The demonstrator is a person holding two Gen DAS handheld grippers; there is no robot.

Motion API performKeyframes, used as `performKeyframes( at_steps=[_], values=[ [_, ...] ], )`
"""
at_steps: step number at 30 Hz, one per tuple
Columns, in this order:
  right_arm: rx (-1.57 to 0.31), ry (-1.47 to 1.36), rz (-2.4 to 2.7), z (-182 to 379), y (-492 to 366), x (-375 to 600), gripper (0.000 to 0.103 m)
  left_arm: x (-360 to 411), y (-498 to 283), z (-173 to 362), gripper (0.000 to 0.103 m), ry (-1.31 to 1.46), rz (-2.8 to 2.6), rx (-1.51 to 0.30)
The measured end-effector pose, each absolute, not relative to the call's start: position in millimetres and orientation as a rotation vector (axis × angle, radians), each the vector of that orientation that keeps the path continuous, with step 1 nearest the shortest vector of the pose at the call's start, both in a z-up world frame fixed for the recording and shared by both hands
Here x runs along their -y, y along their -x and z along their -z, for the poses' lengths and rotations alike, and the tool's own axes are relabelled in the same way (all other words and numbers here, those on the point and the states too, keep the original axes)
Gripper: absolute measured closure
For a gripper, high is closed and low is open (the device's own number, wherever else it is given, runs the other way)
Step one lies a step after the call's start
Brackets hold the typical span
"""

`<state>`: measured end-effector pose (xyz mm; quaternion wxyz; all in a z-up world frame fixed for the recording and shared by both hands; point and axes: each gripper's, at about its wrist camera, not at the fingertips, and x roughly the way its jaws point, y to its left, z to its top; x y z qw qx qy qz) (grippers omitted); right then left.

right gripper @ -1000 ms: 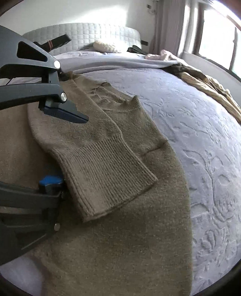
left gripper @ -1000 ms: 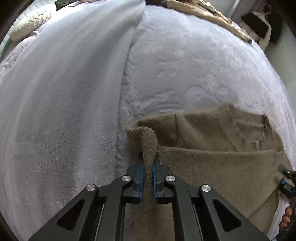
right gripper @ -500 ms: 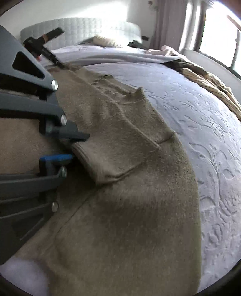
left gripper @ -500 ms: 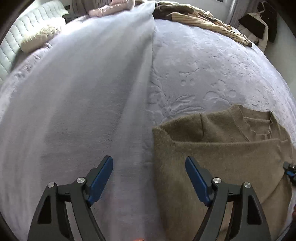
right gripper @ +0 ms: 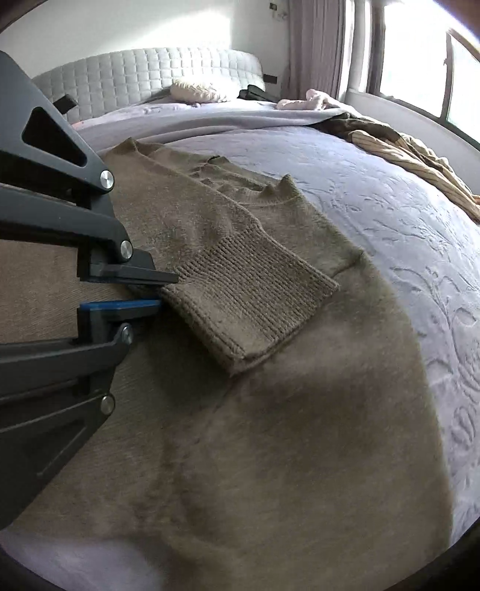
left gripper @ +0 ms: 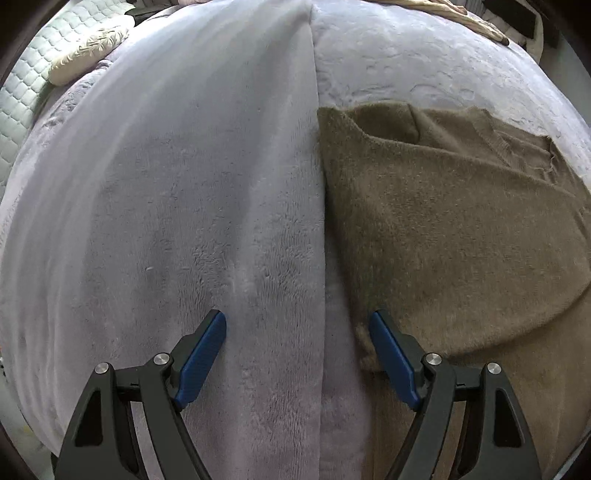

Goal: Fold small clothes

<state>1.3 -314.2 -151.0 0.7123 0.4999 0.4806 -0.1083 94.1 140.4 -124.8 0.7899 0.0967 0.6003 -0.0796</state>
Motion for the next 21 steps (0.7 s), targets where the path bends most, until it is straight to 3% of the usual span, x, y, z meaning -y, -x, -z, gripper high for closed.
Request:
performKeyframes(
  at_steps=[6,7,10,11,18,20,21],
  values=[
    [-1.078,-1.121,0.217,146.0,5.5,310.7,0.094,-142.2,-76.4,98.4,0.022,-0.186,0.176,-1.265],
    [-1.095,-1.102,0.233,144.0,8.5,311.7,0.090,-141.3,-68.7,94.7,0.022,-0.185,0.182,-1.262],
    [-1.109,-1.086,0.242,137.2,14.9,312.8,0.064,-128.9,-53.5,87.5,0.022,-0.188,0.202,-1.265],
    [-1.105,-1.099,0.233,134.5,20.9,314.2,0.059,-123.4,-53.3,87.5,0.022,-0.189,0.209,-1.275],
    [-1.047,-1.103,0.267,119.2,37.8,331.8,0.061,-77.9,-27.7,80.8,0.022,-0.217,0.291,-1.300],
    [-1.003,-1.118,0.287,117.7,30.6,343.7,0.085,-64.8,-21.4,80.5,0.022,-0.217,0.307,-1.309],
    [-1.002,-1.115,0.291,118.9,27.1,346.8,0.085,-58.4,-18.1,79.8,0.022,-0.216,0.314,-1.314]
  ],
)
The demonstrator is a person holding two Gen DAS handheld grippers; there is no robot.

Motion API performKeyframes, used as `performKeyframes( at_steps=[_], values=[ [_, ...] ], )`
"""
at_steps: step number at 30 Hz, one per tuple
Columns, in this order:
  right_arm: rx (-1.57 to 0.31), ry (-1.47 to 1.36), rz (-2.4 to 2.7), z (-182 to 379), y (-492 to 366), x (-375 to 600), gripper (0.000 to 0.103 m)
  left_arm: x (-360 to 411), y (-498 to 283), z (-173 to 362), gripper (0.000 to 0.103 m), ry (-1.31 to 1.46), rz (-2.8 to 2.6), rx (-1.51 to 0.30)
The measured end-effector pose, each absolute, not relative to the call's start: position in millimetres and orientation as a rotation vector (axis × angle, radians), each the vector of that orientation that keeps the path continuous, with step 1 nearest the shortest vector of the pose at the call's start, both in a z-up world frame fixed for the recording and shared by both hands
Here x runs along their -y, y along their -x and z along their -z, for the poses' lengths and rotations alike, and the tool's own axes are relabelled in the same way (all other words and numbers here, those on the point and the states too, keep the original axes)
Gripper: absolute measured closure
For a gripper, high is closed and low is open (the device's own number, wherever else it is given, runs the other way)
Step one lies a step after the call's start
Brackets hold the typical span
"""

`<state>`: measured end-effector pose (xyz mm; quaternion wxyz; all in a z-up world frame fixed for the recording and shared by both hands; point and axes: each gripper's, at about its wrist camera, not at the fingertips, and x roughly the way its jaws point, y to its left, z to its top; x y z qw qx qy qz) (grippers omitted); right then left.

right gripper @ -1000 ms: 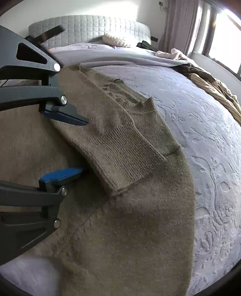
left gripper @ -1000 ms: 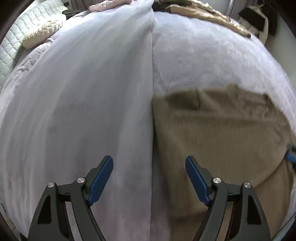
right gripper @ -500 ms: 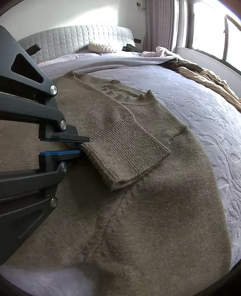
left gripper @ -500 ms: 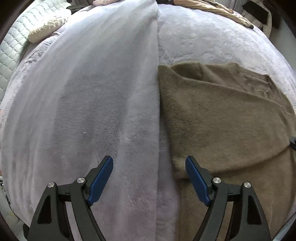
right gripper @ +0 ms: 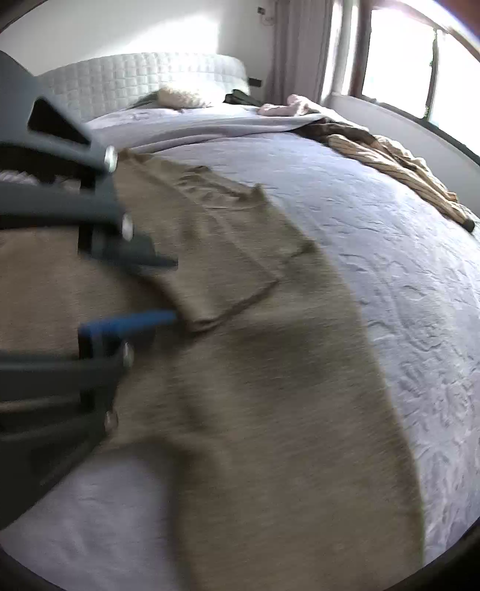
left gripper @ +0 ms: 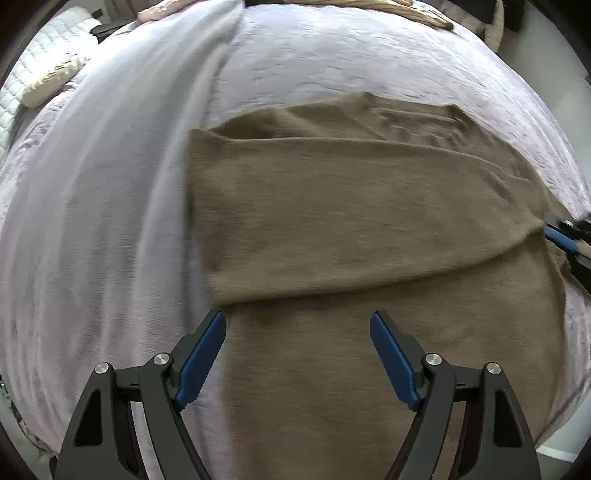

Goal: Fold small clothes

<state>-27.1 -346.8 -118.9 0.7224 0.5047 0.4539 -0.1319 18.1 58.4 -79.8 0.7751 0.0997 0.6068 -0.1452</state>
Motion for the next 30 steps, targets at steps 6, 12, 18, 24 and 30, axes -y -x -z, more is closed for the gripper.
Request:
performKeyframes(
  at_steps=[6,12,18,24,30],
  values=[
    [-1.118,-1.048,0.313,135.9,29.1,351.5,0.086,-30.5,-9.5,79.1,0.022,-0.184,0.360,-1.361],
    [-1.030,-1.200,0.269,127.1,98.9,371.1,0.084,-1.9,1.4,80.9,0.022,-0.222,0.405,-1.379],
    [-0.881,-1.261,0.508,111.7,179.7,441.7,0.062,35.2,11.3,83.6,0.022,-0.253,0.464,-1.372],
    [-0.673,-1.278,0.858,80.1,266.2,502.9,0.062,75.1,18.0,82.6,0.022,-0.298,0.512,-1.341],
    [-0.516,-1.448,0.892,92.2,293.4,541.0,0.061,115.8,11.5,82.3,0.022,-0.291,0.550,-1.323]
  ],
)
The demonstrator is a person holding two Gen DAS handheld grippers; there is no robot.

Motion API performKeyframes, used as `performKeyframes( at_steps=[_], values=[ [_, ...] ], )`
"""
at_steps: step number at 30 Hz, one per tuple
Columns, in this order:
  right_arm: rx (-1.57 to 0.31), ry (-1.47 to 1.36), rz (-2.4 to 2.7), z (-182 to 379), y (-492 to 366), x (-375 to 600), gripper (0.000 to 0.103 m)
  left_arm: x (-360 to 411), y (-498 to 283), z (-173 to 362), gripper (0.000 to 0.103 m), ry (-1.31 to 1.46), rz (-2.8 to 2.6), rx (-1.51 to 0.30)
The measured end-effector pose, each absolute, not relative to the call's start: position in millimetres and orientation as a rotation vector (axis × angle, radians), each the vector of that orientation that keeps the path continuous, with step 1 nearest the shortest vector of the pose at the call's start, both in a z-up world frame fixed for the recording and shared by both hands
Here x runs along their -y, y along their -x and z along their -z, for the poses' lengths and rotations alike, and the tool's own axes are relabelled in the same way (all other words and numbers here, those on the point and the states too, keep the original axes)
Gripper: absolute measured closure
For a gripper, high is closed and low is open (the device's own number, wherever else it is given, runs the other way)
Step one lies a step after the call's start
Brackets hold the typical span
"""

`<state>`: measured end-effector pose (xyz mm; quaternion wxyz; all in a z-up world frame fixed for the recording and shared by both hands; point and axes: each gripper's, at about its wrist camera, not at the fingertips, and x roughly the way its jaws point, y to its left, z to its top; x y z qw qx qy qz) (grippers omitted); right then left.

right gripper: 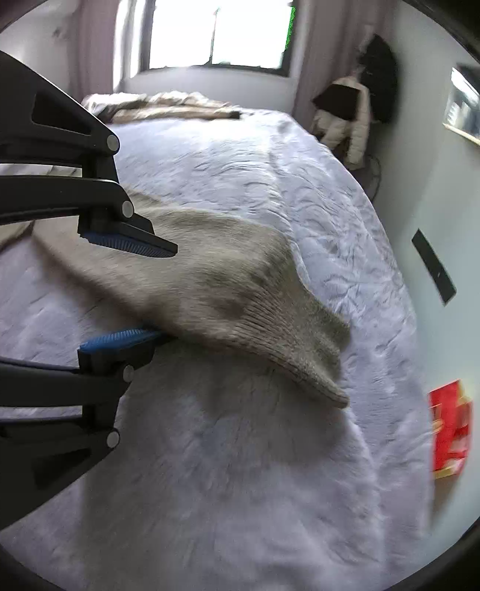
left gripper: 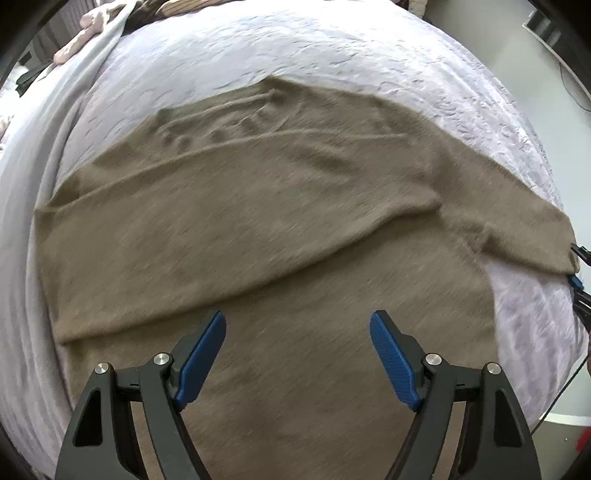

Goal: Fold small clothes

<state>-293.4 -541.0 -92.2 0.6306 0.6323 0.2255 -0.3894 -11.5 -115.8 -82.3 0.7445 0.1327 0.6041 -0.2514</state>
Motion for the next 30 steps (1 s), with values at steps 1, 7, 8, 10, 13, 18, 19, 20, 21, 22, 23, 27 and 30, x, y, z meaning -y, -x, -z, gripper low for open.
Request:
performKeyframes(
  at_steps=[1,7,8,10,13,18,19,20,21,22,23,27,30],
  values=[
    [-0.491,-1.473,0.875,96.0,293.4,544.4,0.061,121.0,10.2,81.1,0.022,-0.290,0.555,-1.315],
    [-0.400,-1.541,0.677,96.8,267.2,546.3,0.095,133.8,0.8,77.7,0.022,-0.265,0.563,-1.292],
    [-0.398,-1.531,0.641,93.4,258.4,543.5,0.095,128.7,-0.2,75.7,0.022,-0.262,0.560,-1.291],
    [-0.392,-1.525,0.578,88.1,245.7,536.2,0.095,126.3,-4.2,75.5,0.022,-0.257,0.551,-1.286],
    [-0.391,-1.506,0.458,76.9,210.8,523.8,0.095,113.9,-6.1,71.9,0.022,-0.252,0.538,-1.278],
    [-0.423,-1.440,0.283,56.0,140.9,500.1,0.095,90.6,-13.4,68.1,0.022,-0.230,0.504,-1.270],
    [-0.431,-1.430,0.259,53.5,132.6,496.2,0.095,85.3,-15.2,67.6,0.022,-0.221,0.496,-1.270],
    [-0.443,-1.416,0.216,49.3,114.5,487.4,0.095,77.9,-17.3,67.3,0.022,-0.210,0.485,-1.269],
    [-0.453,-1.407,0.186,46.9,101.1,480.9,0.095,70.6,-19.4,67.1,0.022,-0.199,0.474,-1.270],
    [-0.460,-1.401,0.165,45.3,92.0,476.1,0.095,64.3,-21.1,67.4,0.022,-0.189,0.464,-1.271],
    [-0.475,-1.387,0.126,42.8,74.2,465.4,0.095,59.7,-22.5,67.7,0.022,-0.181,0.456,-1.271],
    [-0.540,-1.336,0.018,40.3,22.0,433.6,0.095,36.0,-27.7,66.7,0.022,-0.139,0.420,-1.267],
    [-0.600,-1.275,-0.041,39.0,-14.9,407.5,0.095,16.9,-31.8,67.6,0.022,-0.120,0.393,-1.265]
  ],
)
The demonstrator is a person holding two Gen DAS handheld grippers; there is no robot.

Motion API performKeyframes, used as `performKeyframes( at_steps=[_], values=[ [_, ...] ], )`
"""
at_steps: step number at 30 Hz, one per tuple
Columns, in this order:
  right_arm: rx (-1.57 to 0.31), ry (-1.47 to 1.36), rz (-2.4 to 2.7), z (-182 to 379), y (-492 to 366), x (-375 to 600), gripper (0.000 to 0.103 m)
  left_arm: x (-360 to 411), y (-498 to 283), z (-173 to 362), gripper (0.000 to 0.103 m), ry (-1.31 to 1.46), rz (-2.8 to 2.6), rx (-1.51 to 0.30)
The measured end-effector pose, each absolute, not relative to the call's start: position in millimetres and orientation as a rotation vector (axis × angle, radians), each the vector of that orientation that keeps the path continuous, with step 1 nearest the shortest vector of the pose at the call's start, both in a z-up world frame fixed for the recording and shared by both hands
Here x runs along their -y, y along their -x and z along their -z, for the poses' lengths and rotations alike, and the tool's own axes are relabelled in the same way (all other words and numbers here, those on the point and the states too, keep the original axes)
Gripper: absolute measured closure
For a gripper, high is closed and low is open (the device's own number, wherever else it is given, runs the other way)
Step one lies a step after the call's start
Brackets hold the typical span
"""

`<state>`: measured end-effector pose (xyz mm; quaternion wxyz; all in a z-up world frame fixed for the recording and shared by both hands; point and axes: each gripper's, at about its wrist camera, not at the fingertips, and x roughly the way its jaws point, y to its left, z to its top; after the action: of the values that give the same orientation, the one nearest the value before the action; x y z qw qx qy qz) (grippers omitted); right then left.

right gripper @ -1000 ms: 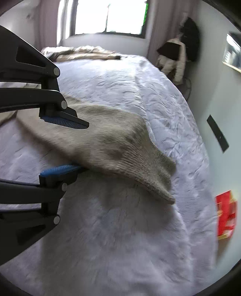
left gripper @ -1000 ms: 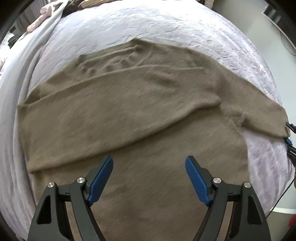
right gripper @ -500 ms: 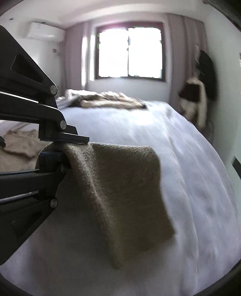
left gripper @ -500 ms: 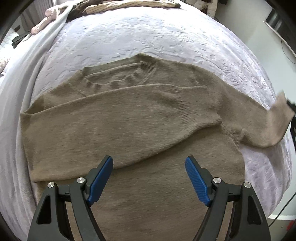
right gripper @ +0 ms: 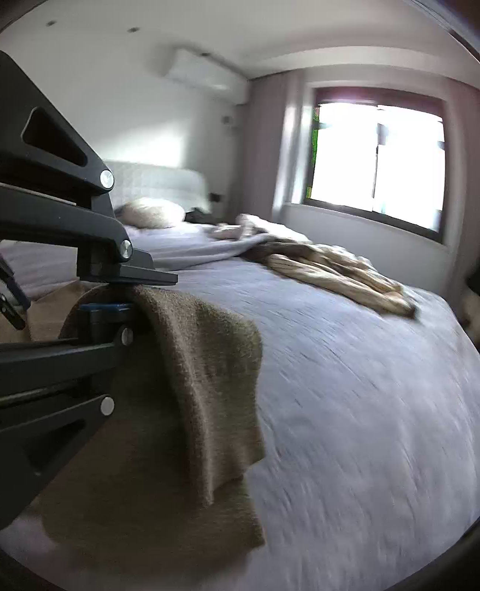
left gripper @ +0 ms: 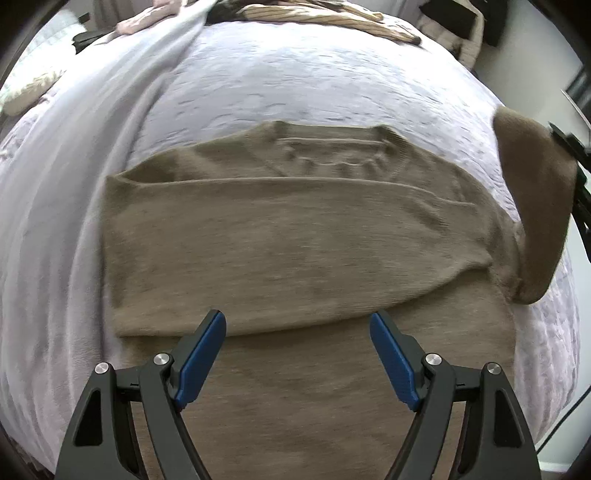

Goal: Fold small clothes

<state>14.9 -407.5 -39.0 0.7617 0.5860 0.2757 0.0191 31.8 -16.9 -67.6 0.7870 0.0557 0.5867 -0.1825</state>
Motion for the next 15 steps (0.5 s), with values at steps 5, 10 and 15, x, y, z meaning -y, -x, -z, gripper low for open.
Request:
performKeyframes(
  at_steps=[5,10,15],
  values=[
    [-0.782,-1.101,-0.151,49.5,-76.4,334.5,0.095,-15.9,-38.7,74.4,0.022,-0.081,0.343,-1.272],
    [-1.116,-0.849,-0.139,97.2,-120.1,249.5,0.091,-42.2,-39.3,91.9,0.022,-0.033,0.294,-1.289],
    [-1.243,-0.815,-0.083,134.8,-118.3,221.6,0.052,-55.0,-38.5,99.7,0.022,0.003,0.288,-1.286]
  ],
)
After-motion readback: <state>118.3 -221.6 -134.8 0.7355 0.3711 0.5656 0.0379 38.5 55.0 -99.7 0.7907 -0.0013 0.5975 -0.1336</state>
